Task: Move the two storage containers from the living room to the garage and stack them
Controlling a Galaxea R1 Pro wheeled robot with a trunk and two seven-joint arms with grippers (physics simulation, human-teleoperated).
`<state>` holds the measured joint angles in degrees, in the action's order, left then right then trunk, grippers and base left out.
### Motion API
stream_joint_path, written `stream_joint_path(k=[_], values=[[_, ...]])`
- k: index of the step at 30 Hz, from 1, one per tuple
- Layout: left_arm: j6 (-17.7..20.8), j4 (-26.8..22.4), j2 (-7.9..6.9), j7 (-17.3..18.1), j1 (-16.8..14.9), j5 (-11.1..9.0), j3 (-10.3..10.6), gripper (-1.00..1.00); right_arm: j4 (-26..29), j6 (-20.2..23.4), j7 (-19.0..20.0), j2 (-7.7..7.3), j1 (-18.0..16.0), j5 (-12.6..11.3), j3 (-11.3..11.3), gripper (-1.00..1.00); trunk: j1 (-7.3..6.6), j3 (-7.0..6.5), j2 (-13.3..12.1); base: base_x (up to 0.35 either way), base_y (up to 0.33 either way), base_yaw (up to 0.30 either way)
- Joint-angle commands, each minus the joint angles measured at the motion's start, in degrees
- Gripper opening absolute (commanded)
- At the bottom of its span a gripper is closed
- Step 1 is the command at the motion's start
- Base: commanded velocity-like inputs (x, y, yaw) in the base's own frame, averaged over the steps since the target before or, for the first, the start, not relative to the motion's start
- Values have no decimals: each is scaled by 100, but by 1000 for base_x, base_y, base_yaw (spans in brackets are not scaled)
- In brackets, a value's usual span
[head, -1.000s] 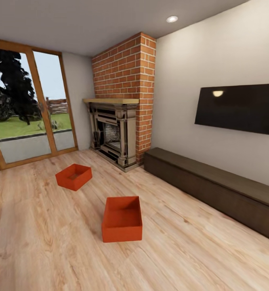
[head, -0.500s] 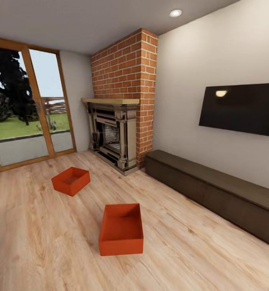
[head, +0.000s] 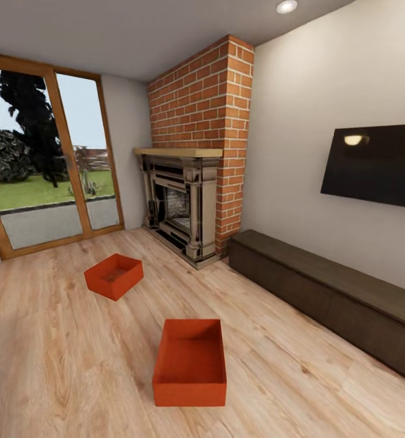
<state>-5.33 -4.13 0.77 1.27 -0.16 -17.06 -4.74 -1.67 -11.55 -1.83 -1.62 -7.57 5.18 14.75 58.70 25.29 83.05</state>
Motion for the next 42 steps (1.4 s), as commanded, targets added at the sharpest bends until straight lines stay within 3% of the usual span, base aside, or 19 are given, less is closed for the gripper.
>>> stream_joint_path(k=[1, 42], values=[[-12, 0, 2, 13, -2, -4, -44, 100, -18, -29, -19, -1, -8, 56, 0, 100, 3, 6, 3, 322, 0, 1], [-82, 0, 2, 13, -2, -22, -49, 100, -18, -31, -19, -22, -8, 97, 11, 100, 3, 6, 3, 322, 0, 0]])
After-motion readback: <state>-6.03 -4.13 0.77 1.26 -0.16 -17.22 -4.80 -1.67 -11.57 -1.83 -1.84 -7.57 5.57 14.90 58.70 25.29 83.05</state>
